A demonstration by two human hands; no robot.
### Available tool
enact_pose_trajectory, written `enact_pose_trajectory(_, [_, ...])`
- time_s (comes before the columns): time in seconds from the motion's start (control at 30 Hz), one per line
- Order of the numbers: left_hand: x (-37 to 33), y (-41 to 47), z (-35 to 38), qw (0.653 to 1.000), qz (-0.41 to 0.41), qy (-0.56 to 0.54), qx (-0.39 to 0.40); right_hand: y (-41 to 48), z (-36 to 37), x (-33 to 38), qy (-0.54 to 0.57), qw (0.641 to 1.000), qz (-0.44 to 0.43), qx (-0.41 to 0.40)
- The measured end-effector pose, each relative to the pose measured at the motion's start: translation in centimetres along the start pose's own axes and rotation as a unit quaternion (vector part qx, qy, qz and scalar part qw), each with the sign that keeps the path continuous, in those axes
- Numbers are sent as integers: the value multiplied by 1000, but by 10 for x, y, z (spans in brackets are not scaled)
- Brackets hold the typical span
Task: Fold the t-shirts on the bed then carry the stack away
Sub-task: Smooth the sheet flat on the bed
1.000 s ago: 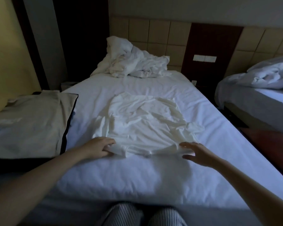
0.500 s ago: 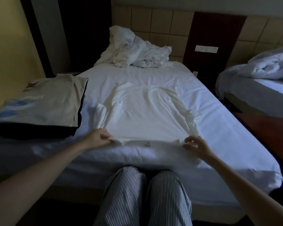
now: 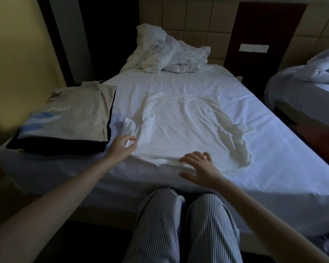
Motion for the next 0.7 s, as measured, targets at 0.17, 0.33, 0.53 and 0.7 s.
enact_pose_trajectory(0.17, [23, 48, -2, 983, -146, 107, -17, 58, 34, 72, 21, 998, -43, 29])
enact_pose_trajectory(0.33, [40, 78, 22, 957, -180, 220, 52, 91, 71, 91, 13, 996, -7, 92])
enact_pose_trajectory(0.53, [48, 69, 16, 981, -129, 114, -85, 83, 77, 91, -7, 997, 0, 76])
enact_pose_trajectory(0.7, [52, 60, -7, 895, -303, -271, -184, 81, 74, 95, 0, 1000, -18, 14])
Point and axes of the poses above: each hand's wrist, its own y-axis towards the middle knuckle, its own z-axis out of the palm, x = y × z, the point moved 6 cm from there along y, towards the middle knuckle, and after that the axes turned 1 degree about -z, right-handed, at the moved point
